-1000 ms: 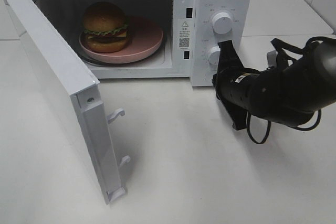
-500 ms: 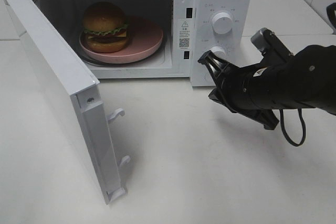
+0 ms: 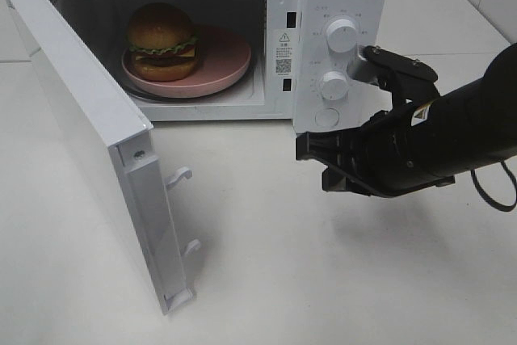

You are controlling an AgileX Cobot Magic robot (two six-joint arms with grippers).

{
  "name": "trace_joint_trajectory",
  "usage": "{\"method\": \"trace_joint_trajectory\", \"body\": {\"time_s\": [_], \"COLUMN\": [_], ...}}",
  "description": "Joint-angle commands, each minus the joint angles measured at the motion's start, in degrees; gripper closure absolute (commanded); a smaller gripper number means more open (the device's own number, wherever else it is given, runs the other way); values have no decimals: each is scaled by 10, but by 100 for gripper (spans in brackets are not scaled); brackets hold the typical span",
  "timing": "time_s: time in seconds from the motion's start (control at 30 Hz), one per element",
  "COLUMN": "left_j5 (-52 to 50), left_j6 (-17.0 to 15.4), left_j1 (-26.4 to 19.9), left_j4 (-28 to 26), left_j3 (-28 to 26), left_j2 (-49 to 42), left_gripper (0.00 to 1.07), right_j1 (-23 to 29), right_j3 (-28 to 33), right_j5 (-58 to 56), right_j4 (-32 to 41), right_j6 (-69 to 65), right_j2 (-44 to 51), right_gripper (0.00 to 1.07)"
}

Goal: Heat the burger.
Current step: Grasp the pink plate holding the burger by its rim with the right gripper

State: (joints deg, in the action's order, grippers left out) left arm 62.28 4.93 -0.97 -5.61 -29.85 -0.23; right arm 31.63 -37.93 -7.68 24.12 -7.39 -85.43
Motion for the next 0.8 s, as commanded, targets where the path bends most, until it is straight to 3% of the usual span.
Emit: {"method": "trace_joint_trajectory", "body": {"time_s": [0.03, 0.43, 0.57, 0.8], "left_j5": [-7, -7, -7, -7], "left_j6": [-2, -2, -2, -2], "left_j1": [-2, -2, -2, -2], "left_j4": [-1, -1, -1, -1], "left_j3": [1, 1, 1, 1], "left_j2": [-5, -5, -5, -5], "left_gripper": [7, 7, 7, 7], "right_j1": [-2, -2, -2, -2], "right_j3": [0, -1, -19, -58], "right_j5": [-74, -229, -340, -400], "right_j4": [-87, -156, -162, -184], "right_j6": [32, 203, 340, 474], "right_j2": [34, 104, 104, 105], "right_gripper": [103, 101, 100, 99]}}
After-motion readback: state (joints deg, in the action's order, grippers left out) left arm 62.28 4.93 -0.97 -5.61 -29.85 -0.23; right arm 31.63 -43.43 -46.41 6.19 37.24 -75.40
